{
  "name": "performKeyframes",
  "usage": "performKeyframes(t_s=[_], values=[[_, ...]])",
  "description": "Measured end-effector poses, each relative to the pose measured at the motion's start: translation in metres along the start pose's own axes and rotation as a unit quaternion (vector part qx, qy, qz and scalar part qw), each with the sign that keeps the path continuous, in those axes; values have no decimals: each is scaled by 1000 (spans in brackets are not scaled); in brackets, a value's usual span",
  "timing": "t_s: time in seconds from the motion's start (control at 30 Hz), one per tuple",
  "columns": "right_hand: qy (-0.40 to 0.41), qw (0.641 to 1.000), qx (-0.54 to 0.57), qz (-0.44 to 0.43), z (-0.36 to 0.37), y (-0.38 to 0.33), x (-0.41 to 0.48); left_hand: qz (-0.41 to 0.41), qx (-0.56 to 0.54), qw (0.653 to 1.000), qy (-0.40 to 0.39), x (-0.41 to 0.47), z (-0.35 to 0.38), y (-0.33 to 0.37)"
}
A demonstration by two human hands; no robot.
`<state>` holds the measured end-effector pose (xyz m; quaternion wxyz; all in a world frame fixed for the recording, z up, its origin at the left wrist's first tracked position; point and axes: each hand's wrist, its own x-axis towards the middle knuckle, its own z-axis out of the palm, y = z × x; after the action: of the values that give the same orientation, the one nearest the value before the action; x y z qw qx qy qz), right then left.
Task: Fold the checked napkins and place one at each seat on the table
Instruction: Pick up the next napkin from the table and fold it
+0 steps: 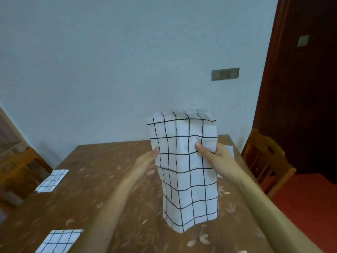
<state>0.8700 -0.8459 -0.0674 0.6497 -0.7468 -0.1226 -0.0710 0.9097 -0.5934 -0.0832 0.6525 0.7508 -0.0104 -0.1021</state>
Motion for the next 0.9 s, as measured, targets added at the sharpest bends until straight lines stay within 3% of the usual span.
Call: performKeyframes(t_s=[0.13,0.23,0.4,0.53,0.77,0.9], values=[[24,999,29,-16,-17,-16,5,51,90,993,-62,-6,14,3],[50,998,37,-9,-27,-20,8,87,59,993,-59,-8,19,13],[50,998,10,32,-40,-19,8,123,-1,992,19,1,14,35],[20,998,-29,53,-47,-14,7,145,-7,989,38,9,10,41],[9,998,22,58,-49,-15,10,173,-57,978,101,11,17,39],[40,999,1,-17,-50,-23,7,184,-63,975,111,4,19,43]])
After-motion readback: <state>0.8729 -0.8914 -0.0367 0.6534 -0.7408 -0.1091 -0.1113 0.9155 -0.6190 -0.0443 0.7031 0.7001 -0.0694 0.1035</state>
